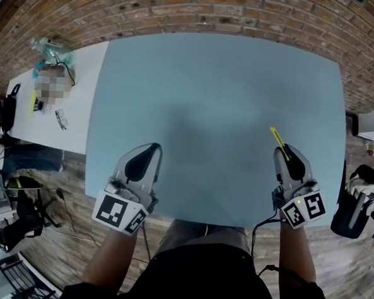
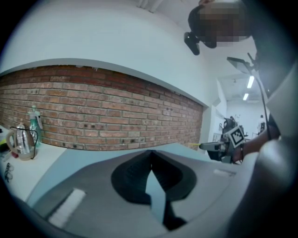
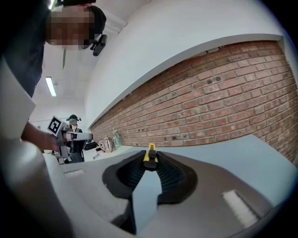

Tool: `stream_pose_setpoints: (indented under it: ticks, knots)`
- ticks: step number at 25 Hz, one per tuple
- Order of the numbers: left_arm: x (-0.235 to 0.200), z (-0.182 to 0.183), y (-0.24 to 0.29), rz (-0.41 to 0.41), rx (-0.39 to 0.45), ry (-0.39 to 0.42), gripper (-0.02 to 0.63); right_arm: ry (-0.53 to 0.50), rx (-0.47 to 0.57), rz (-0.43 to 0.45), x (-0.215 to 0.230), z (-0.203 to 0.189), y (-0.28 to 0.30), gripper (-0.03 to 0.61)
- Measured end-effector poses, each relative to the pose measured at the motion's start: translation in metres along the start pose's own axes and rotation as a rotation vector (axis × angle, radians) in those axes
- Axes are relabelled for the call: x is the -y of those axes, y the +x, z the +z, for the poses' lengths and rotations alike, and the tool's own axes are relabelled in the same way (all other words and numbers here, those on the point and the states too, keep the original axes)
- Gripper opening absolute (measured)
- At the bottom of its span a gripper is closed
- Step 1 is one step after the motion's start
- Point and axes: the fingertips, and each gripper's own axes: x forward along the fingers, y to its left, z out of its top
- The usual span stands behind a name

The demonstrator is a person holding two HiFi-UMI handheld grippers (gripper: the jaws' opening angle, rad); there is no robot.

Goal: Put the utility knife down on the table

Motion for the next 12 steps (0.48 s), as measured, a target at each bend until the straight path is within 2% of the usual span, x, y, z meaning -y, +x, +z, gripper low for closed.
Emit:
stream_pose_setpoints:
  ticks: [12]
  knots:
    - [0.001,-0.016,0.004,0.003,-0.030,-0.018,0.005,0.004,-0.025,-0.017,0.013,-0.021,0.002,0.074]
